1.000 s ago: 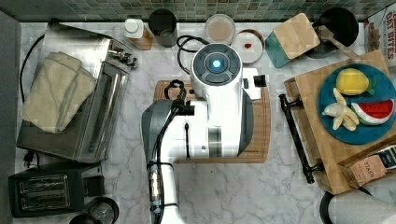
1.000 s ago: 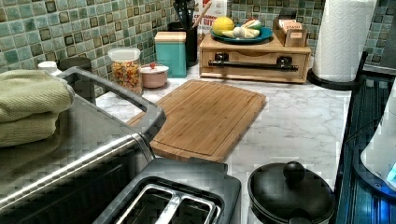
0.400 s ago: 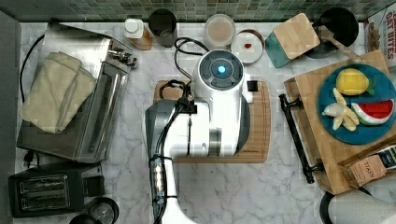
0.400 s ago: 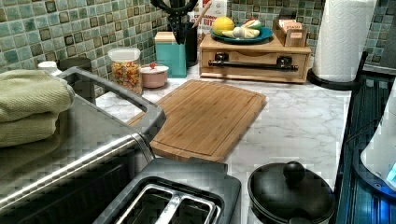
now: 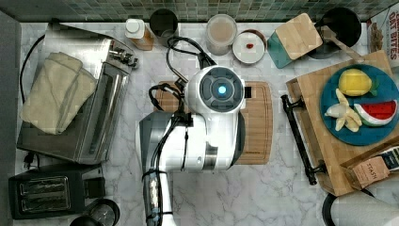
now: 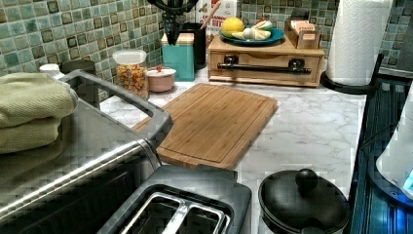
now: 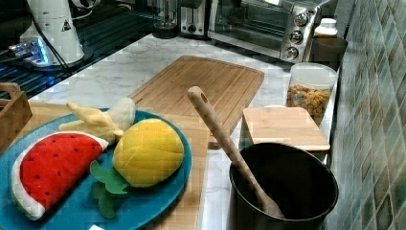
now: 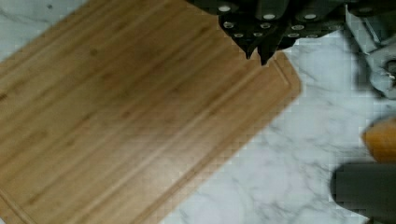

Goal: Pick up the towel.

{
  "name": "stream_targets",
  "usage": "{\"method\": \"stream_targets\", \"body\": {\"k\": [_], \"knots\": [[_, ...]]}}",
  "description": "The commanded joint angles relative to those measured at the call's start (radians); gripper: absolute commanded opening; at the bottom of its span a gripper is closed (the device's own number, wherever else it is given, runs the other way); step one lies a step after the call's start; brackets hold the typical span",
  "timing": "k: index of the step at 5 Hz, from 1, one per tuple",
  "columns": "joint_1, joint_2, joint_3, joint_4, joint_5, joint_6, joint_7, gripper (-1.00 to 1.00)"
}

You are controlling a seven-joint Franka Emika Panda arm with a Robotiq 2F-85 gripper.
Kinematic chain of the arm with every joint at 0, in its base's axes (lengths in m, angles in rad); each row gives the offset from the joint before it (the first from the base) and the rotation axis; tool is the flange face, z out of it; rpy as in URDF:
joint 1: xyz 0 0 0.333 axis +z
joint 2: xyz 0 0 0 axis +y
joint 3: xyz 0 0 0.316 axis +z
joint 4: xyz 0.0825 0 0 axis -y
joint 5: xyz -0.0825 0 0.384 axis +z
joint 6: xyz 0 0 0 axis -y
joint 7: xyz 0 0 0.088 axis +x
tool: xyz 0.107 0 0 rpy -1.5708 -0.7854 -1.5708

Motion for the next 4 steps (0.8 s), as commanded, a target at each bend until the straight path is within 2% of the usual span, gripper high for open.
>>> {"method": "stream_targets", "body": {"k": [1, 2, 4], "knots": [[0.086, -0.156, 0.090, 0.006, 0.205, 0.064, -0.151, 1.00], [0.110, -0.159, 0.086, 0.007, 0.334, 0.033, -0.314, 1.00], [0.168, -0.093, 0.103, 0.054, 0.457, -0.012, -0.434, 1.00]]}}
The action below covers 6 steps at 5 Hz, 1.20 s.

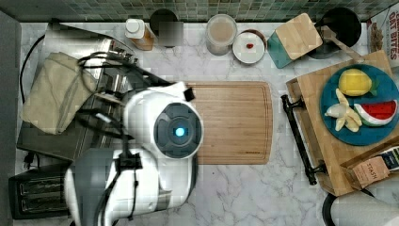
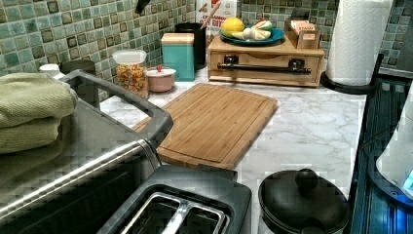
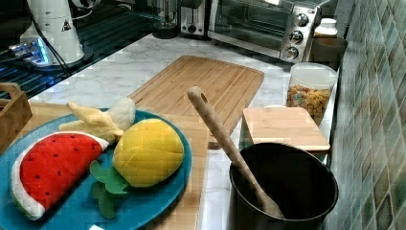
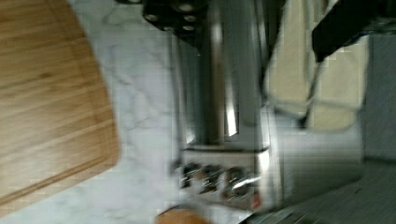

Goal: Pick up the towel.

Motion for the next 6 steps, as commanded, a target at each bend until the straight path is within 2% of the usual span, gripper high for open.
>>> {"method": "stream_targets", "body": {"k": [1, 2, 3, 6], "knots": [[0.065, 0.069, 0.034, 0.071, 0.185, -0.029, -0.116, 1.00], [0.038, 0.092, 0.090, 0.079, 0.265, 0.002, -0.147, 1.00], [0.086, 0.148, 0.081, 0.122, 0.254, 0.024, -0.115, 1.00], [0.128, 0.233, 0.135, 0.183, 0.277, 0.141, -0.099, 1.00]]}}
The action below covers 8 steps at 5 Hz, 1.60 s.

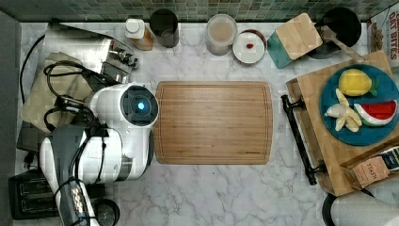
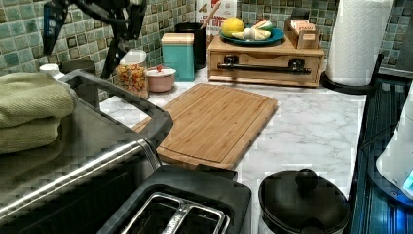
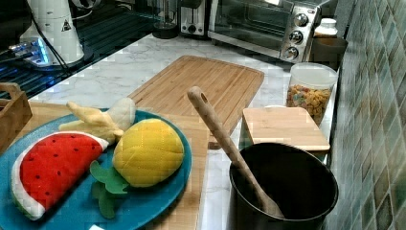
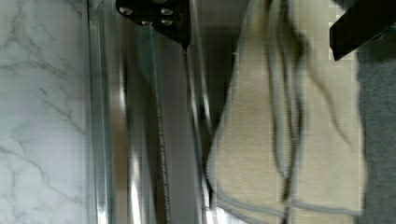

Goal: Pick up the towel.

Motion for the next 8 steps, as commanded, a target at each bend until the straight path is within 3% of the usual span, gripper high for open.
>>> {"method": "stream_targets", "body": {"k": [1, 3, 4, 7, 8], "knots": [[0.062, 0.029, 0.059, 0.182, 0.073, 0.072, -0.021, 1.00], [0.030, 0.009, 0.085, 0.165, 0.103, 0.123, -0.040, 1.00], [0.041, 0.046, 0.085, 0.185, 0.060, 0.128, -0.005, 1.00], [0.100, 0.247, 0.061, 0.374, -0.219, 0.042, 0.226, 1.00], [0.092, 0.280, 0.064, 0.422, -0.259, -0.007, 0.264, 1.00]]}}
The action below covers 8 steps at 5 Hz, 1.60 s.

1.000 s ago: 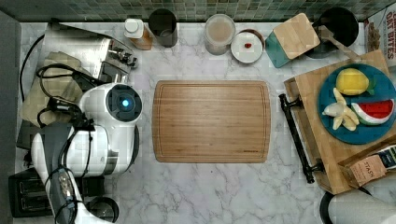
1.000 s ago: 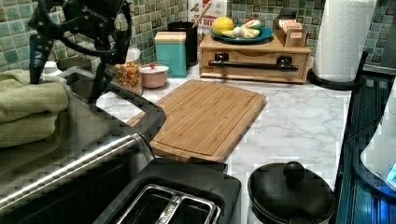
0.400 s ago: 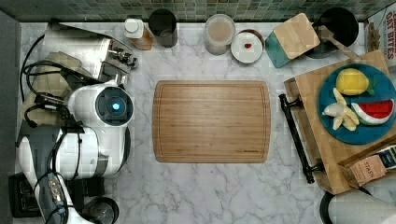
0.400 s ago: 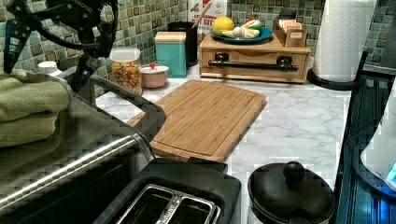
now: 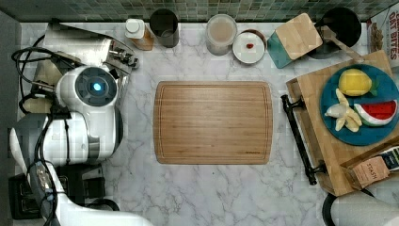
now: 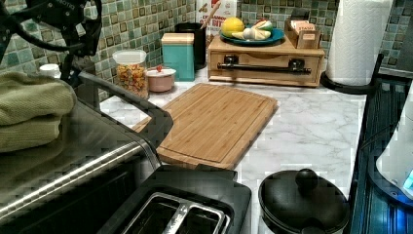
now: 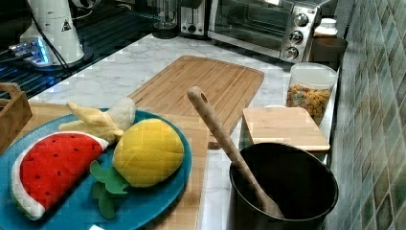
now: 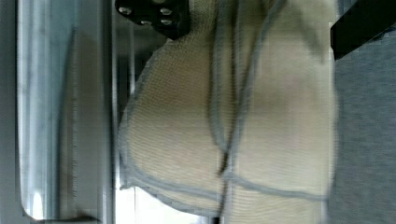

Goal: Pick up the towel.

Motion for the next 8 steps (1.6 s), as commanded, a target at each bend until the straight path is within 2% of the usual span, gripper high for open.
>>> {"method": "stream_targets", "body": {"k": [1, 3, 5, 6, 7, 8], "knots": [[0.051, 0.080, 0.001, 0.197, -0.118, -0.067, 0.146, -0.93], [0.042, 0.045, -0.011, 0.156, -0.129, -0.059, 0.168, -1.00], [-0.008, -0.099, -0.033, 0.004, -0.099, 0.003, 0.135, -1.00], [-0.057, -0.230, -0.047, -0.105, -0.036, 0.026, 0.082, -1.00], [-0.063, -0.343, -0.078, -0.198, 0.083, 0.063, -0.050, -1.00], [-0.081, -0.442, -0.109, -0.265, 0.112, 0.090, -0.065, -1.00]]}}
